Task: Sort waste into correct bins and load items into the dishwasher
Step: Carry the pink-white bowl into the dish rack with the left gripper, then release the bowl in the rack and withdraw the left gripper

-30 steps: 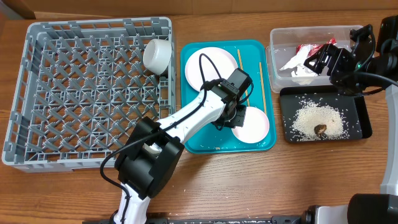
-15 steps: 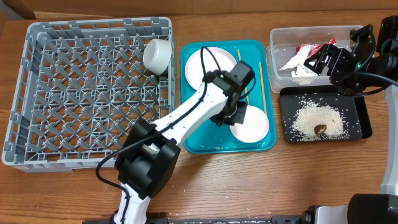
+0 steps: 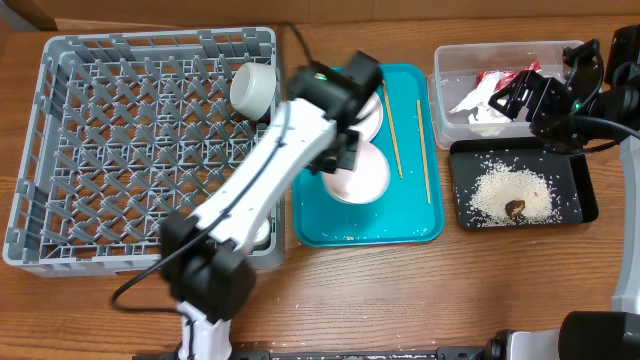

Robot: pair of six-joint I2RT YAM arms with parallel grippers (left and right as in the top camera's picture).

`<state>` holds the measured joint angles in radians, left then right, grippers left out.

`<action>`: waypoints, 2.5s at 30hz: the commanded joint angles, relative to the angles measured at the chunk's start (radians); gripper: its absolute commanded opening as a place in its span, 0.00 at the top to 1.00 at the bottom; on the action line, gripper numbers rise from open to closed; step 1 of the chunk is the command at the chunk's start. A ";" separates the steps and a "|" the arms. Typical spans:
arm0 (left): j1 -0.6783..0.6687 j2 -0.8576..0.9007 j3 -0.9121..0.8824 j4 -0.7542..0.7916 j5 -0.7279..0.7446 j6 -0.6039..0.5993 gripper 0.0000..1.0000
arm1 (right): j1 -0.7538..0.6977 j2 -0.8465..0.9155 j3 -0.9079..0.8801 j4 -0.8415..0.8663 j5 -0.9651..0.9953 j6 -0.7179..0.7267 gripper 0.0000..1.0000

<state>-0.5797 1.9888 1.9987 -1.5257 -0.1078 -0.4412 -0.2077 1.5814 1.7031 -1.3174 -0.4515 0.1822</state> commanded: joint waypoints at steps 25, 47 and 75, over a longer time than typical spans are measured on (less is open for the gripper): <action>0.307 -0.300 -0.114 -0.081 -0.872 -0.139 0.96 | 0.005 -0.001 -0.002 0.006 0.006 -0.008 0.00; 0.134 0.167 -0.114 -0.138 -1.260 -0.279 0.96 | 0.005 -0.001 -0.002 0.006 0.006 -0.008 0.00; 0.131 0.184 -0.173 -0.165 -1.066 -0.323 0.96 | 0.005 -0.001 -0.002 0.006 0.006 -0.008 0.00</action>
<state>-0.4492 2.1696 1.8618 -1.6909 -1.2068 -0.7349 -0.2077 1.5814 1.7027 -1.3170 -0.4519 0.1822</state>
